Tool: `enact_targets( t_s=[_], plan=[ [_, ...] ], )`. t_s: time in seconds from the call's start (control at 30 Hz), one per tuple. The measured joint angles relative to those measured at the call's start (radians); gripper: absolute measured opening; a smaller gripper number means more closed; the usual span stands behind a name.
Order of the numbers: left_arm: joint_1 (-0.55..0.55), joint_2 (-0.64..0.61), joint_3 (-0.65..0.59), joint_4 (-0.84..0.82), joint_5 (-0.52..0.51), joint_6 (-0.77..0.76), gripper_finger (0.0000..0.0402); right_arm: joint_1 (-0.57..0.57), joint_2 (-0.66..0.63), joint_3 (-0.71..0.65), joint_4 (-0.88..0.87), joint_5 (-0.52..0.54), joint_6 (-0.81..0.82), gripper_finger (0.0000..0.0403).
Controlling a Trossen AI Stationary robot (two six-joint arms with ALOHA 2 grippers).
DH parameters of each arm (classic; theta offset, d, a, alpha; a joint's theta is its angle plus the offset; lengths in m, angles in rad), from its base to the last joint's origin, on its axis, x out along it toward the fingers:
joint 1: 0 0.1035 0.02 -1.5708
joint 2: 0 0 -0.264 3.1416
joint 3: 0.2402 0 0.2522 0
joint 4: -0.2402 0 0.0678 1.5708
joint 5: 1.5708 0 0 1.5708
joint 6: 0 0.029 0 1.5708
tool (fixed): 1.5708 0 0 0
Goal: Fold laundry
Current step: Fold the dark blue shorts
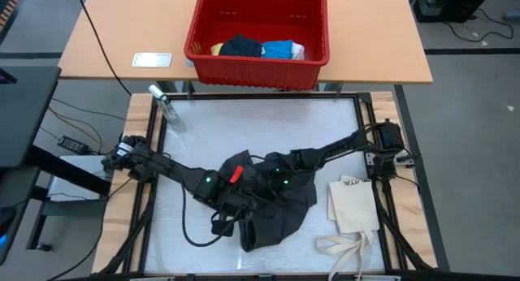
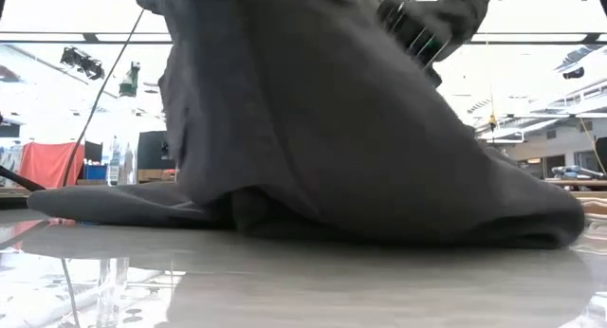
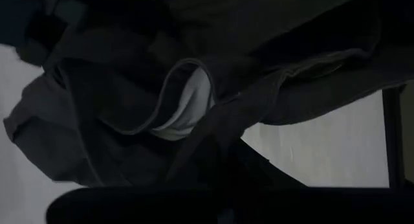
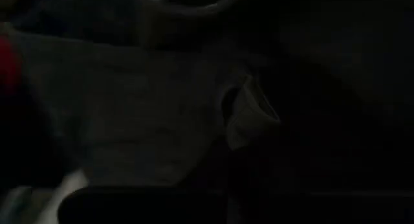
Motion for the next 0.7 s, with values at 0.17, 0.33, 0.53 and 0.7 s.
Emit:
enact_targets(
  t_s=[0.17,0.33,0.53,0.7],
  plan=[
    [-0.007,0.0,0.006,0.082,0.003,0.101,0.0018,0.039,-0.161,0.001,-0.223,0.007,-0.1,0.0011],
    [-0.004,-0.006,0.053,0.159,0.017,0.328,0.0018,0.072,-0.33,0.001,-0.281,0.228,-0.27,0.0011],
    [0.009,-0.006,0.073,0.154,-0.023,0.608,0.0018,0.045,-0.417,0.001,-0.231,0.311,-0.531,0.0013],
    [0.012,-0.006,0.073,0.159,-0.121,0.893,0.0018,0.018,-0.405,0.001,-0.234,0.248,-0.606,0.0015]
  ],
)
